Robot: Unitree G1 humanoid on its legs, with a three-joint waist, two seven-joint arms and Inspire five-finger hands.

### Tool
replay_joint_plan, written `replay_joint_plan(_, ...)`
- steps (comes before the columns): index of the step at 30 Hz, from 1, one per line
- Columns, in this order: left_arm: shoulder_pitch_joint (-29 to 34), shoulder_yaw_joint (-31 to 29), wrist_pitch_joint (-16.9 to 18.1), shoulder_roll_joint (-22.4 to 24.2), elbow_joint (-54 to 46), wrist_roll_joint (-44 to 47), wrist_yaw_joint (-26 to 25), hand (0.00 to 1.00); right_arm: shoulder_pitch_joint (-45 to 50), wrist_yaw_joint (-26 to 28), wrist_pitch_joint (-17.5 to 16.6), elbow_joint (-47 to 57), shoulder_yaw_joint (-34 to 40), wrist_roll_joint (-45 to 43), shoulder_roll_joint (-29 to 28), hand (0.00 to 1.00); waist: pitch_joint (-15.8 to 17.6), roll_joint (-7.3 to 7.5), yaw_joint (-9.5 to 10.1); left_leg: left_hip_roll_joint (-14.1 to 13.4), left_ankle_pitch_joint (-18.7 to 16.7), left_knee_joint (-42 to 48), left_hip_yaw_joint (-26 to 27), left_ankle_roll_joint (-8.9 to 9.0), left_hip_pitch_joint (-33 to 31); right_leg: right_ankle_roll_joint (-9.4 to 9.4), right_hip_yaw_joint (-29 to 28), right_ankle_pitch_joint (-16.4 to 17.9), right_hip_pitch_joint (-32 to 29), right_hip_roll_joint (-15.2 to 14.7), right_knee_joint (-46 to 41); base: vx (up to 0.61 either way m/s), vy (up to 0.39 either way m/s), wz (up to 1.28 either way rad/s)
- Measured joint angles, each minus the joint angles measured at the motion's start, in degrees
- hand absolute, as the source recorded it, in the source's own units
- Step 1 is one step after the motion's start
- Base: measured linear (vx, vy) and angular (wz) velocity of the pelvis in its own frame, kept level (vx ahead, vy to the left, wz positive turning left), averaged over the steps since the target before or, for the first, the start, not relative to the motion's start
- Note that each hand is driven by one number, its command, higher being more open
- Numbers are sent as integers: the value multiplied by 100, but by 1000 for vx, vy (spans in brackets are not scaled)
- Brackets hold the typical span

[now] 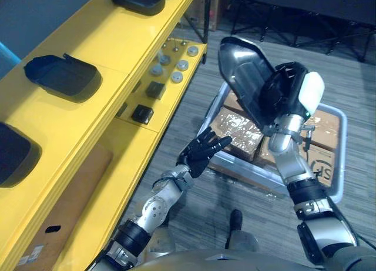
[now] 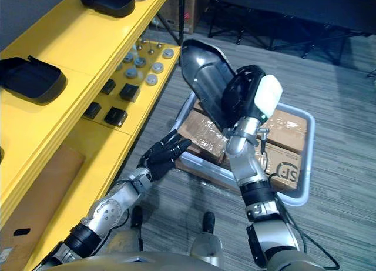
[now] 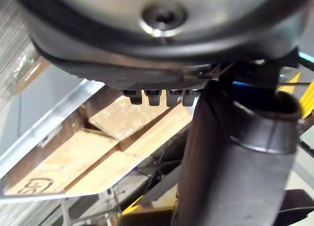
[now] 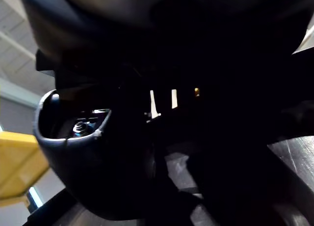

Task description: Walk over and take three plastic housings, then place them on the shelf

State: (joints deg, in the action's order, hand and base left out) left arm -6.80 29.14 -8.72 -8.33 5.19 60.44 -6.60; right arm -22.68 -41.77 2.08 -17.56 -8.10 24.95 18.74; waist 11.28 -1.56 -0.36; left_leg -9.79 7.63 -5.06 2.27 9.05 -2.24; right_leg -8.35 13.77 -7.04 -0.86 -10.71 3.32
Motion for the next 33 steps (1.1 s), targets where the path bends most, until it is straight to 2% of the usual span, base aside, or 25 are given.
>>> replay_joint_plan(4,-274,187,286,230,224,-9,-92,100,394,-4,-41,25,-326,164,-162,0,-208,79,-10,-35,-20,0,122,21,93,-6,-107,-17,10,29,25,-12,-14,-15)
replay_joint_plan(9,-520,342,715,367,374,-61,-185,100,454,-3,-47,12,-665,131,-400,0,-257,121,-18,-94,-28,16,235,40,196,34,-194,-90,68,95,102,-9,-21,-12)
replay_joint_plan(12,-528,454,849,402,412,-61,-288,100,463,-3,-172,12,-802,106,-523,0,-300,173,-23,-94,-51,17,284,54,271,34,-250,-90,103,95,105,-3,-6,-9)
replay_joint_plan(16,-598,589,1013,405,617,-99,-436,100,643,-3,-359,-38,-1049,102,-731,0,-475,313,-33,-91,-61,18,294,49,276,32,-260,-91,103,92,110,-2,-2,-1)
replay_joint_plan(21,-625,654,1169,406,663,-641,-899,100,660,-4,-385,-211,-1142,-123,-876,0,-574,398,1,-87,-60,18,293,47,313,24,-259,-96,148,87,111,0,0,0)
replay_joint_plan(22,-624,708,1250,406,664,-696,-1016,0,660,-4,-385,-222,-1165,-163,-905,0,-577,402,4,-87,-60,18,292,47,329,24,-255,-96,170,87,112,0,0,0)
replay_joint_plan(28,-626,587,2122,765,671,-696,-1983,0,709,-245,-388,-218,-1290,-343,-1203,0,-592,421,-10,-89,-62,16,290,48,361,27,-253,-92,202,88,112,0,0,0)
replay_joint_plan(33,-623,452,2432,780,885,-699,-2277,0,764,-283,-404,-194,-1443,-342,-1294,0,-651,495,-3,-89,-62,17,288,48,383,29,-246,-92,227,87,111,0,0,0)
